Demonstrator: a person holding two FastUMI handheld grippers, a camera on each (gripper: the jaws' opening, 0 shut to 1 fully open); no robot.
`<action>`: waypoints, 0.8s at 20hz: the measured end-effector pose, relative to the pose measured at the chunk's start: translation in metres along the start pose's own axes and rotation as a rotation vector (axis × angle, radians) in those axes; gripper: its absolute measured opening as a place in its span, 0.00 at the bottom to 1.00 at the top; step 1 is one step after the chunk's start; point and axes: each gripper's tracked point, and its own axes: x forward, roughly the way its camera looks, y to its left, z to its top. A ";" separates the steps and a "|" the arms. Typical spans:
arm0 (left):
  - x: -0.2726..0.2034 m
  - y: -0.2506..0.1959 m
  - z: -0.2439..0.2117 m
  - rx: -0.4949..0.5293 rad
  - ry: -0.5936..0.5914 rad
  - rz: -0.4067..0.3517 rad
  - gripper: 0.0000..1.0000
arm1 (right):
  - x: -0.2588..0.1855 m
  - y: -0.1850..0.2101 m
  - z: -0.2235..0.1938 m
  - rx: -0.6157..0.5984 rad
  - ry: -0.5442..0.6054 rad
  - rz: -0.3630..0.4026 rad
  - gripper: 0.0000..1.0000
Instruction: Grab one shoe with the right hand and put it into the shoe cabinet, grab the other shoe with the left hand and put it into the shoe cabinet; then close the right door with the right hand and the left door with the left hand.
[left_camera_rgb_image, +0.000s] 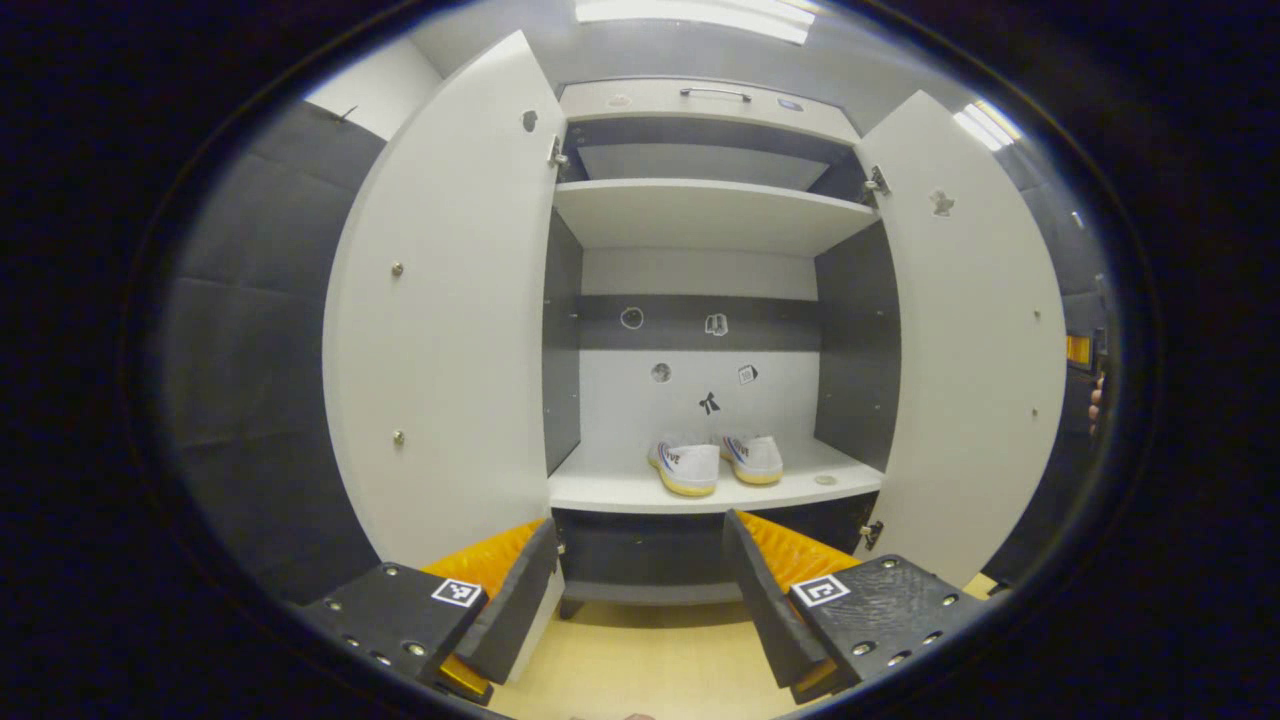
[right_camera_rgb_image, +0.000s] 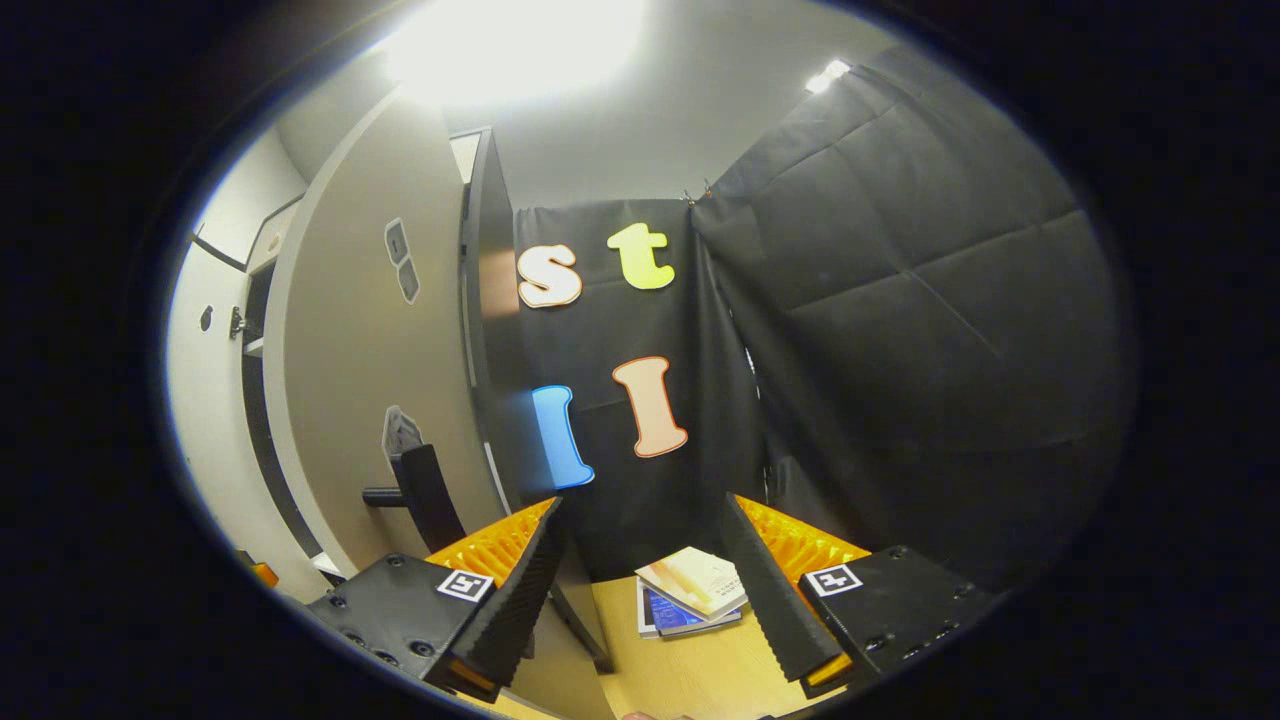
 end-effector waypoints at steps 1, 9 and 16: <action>0.000 0.001 -0.001 -0.003 0.005 -0.007 0.94 | -0.002 0.005 0.001 -0.017 0.003 0.004 0.97; -0.001 -0.001 -0.005 -0.027 0.025 -0.086 0.95 | -0.019 0.051 -0.003 -0.073 0.022 0.028 0.95; -0.008 0.023 -0.003 -0.030 0.041 -0.119 0.94 | -0.017 0.131 -0.024 -0.001 0.087 0.118 0.95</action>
